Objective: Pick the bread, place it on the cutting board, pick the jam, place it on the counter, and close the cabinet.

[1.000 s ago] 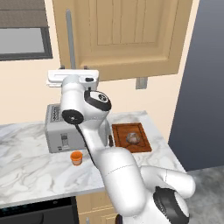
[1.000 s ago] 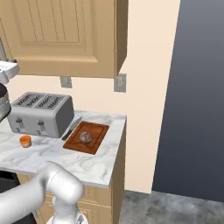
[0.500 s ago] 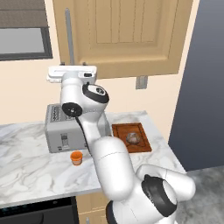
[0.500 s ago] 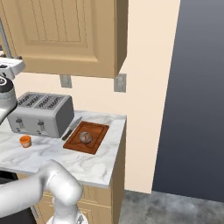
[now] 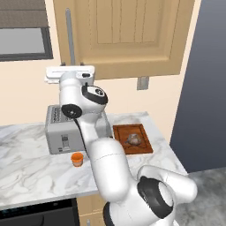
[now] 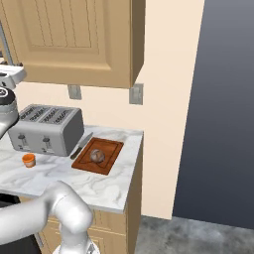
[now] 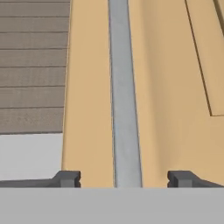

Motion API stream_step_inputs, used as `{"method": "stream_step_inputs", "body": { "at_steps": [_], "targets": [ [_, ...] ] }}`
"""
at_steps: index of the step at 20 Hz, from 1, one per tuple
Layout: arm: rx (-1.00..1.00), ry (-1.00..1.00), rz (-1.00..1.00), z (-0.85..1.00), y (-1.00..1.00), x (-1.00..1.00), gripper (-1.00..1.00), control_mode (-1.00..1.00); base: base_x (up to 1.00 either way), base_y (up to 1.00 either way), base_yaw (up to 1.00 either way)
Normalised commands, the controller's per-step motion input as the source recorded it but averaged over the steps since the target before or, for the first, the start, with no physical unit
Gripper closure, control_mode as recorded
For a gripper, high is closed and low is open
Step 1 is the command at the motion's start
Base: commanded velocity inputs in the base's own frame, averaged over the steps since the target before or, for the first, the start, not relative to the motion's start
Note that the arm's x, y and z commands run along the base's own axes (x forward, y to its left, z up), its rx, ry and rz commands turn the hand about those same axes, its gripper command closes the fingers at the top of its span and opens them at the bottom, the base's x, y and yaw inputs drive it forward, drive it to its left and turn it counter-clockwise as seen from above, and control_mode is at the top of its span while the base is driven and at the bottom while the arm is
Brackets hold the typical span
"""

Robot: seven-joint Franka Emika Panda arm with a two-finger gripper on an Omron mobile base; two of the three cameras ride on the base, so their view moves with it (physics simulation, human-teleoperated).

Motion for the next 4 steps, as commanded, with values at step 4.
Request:
{"method": "stream_step_inputs", "body": {
  "at_steps": [4],
  "targets": [
    [0.00,0.03,0.00,0.00,0.00,0.03,-1.00,-1.00,0.00,0.00,0.00]
  ]
}}
